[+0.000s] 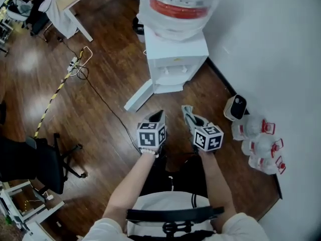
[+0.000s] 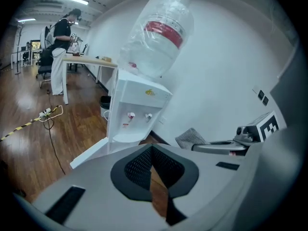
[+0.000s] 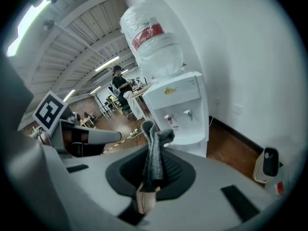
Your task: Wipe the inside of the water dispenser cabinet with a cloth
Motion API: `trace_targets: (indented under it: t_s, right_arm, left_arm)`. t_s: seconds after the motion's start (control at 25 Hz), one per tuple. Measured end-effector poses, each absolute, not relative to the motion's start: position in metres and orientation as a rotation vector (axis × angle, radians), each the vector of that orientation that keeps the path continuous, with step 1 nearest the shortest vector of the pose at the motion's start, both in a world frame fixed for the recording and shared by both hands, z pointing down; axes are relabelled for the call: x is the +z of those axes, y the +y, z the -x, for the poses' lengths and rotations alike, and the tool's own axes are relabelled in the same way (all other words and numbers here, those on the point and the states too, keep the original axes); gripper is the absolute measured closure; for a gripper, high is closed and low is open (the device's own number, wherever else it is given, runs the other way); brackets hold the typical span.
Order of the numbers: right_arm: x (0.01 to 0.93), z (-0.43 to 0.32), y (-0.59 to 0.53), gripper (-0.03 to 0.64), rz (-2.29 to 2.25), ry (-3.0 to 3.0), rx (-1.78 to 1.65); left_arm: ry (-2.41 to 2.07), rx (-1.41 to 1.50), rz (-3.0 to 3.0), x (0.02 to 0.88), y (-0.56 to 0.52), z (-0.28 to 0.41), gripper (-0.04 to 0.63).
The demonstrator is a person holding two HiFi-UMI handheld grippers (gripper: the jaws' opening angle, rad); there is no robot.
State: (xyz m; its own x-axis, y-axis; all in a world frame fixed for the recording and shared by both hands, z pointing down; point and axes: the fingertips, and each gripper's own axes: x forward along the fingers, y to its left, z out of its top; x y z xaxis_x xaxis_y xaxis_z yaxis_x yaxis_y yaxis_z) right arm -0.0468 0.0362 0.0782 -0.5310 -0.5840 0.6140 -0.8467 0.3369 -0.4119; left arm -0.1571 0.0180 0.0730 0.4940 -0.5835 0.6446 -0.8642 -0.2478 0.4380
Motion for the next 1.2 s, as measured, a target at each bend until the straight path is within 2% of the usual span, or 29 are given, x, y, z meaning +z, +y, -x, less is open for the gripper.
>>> trace_targets:
  t_s: [0.32,0.52,0.84,1.2]
  right_arm:
    - [0.171,0.04,-0.027,0.58,-1.256,-2.185,1.06]
    - [0.245,0.036,-0.058,0.58,-1.189,-2.215,0.958]
    - [0.393,0.024,-0.091,0.58,-1.2,-2.268,1.012]
    - [0.547,0.045,-0.142,0.58,-1.265,-2.416,0.98]
  left_arm:
    - [-1.185,0.483,-1.91,0.162,-0.039,0.156,0.598]
    - [-1.229,0.51,-1.905,0.245,-0.06,0.142,0.598]
    - [-1.214,0.53,-1.953,0.386,-0.083,0.109,0.598]
    - [-1.29,0.545,-2.017,0.517,-0.126,0.135,0.598]
